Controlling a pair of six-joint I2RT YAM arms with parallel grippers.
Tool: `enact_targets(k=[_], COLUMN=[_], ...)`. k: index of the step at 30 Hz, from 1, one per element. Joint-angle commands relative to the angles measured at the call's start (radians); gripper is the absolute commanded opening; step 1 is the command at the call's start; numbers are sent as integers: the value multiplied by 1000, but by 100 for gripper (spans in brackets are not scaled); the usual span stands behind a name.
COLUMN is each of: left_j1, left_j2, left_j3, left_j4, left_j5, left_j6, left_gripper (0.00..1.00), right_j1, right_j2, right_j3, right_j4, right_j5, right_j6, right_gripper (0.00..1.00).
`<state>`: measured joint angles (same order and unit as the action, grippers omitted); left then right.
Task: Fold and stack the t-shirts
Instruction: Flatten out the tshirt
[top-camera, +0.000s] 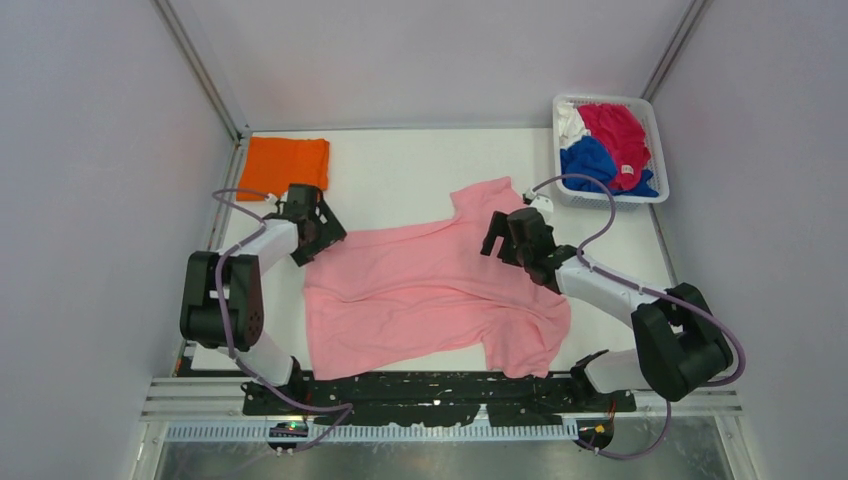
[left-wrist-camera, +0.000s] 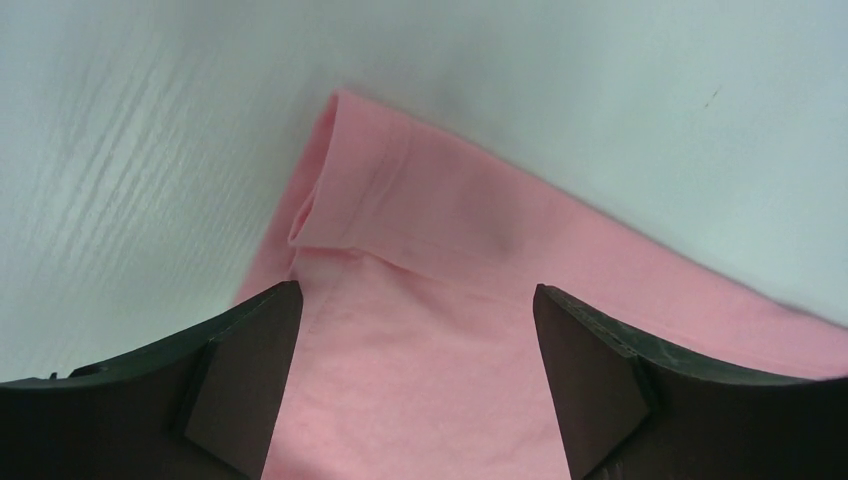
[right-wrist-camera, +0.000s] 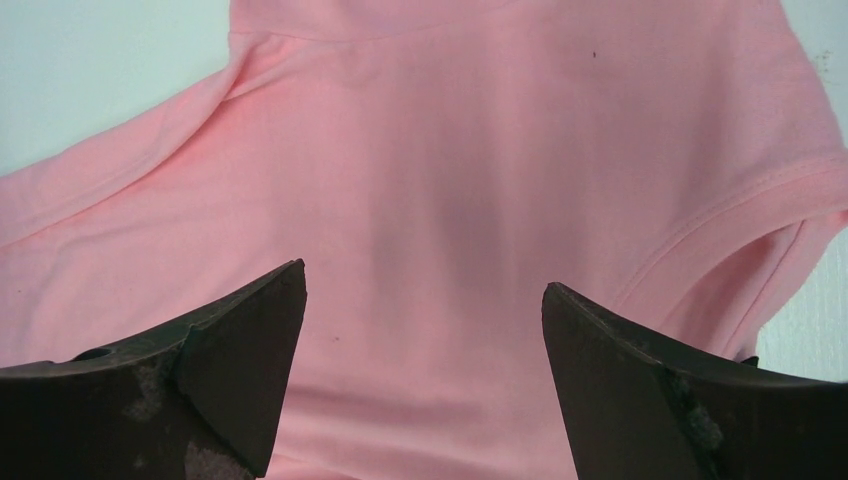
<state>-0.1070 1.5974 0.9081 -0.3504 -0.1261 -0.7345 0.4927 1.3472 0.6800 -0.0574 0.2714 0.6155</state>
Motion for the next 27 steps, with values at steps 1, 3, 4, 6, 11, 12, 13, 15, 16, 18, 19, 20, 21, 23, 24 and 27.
enact_targets(k=[1, 3, 4, 6, 11, 12, 13, 15, 16, 18, 19, 20, 21, 23, 24, 27], left_j1=[18, 30, 34, 42, 52, 52, 53, 52, 53, 53, 54, 54, 54, 53, 53, 54], left_j2=[42, 57, 63, 75, 119, 127, 132, 134, 135, 145, 153, 159, 166, 179, 187, 209], left_j3=[83, 97, 103, 118, 173, 180, 186, 186, 188, 208, 215, 226, 238, 259, 271, 319], left_j4=[14, 17, 15, 15, -21, -30, -41, -37, -34, -41, -49, -59, -69, -78, -84, -104], left_j5=[-44, -40, -41, -35, -33, -35, -38, -45, -45, -43, -43, -45, -47, -47, -45, -32], left_j6=[-16, -17, -17, -19, -36, -45, -51, -57, -59, -58, -58, -60, -63, -70, -72, -78], left_gripper=[80, 72, 69, 65, 55, 54, 53, 48, 46, 43, 38, 31, 21, 2, 0, 0], right_j1=[-31, -41, -42, -52, -72, -78, -81, -90, -94, -101, -103, -106, -108, -115, -117, -128], right_j2=[19, 23, 21, 14, -5, -7, -11, -19, -20, -24, -27, -27, -32, -40, -42, -58], right_j3=[33, 27, 20, 11, -6, -7, -10, -17, -18, -22, -25, -25, -26, -29, -32, -39], right_j4=[86, 88, 87, 87, 85, 84, 84, 84, 84, 84, 84, 84, 84, 84, 83, 84], right_j5=[-44, -48, -49, -50, -59, -61, -63, -66, -65, -66, -68, -69, -70, -72, -72, -72], right_j6=[-20, -18, -18, -17, -14, -13, -14, -13, -13, -14, -14, -15, -15, -16, -17, -21], right_gripper=[96, 96, 96, 96, 96, 96, 96, 96, 96, 96, 96, 96, 96, 96, 96, 96])
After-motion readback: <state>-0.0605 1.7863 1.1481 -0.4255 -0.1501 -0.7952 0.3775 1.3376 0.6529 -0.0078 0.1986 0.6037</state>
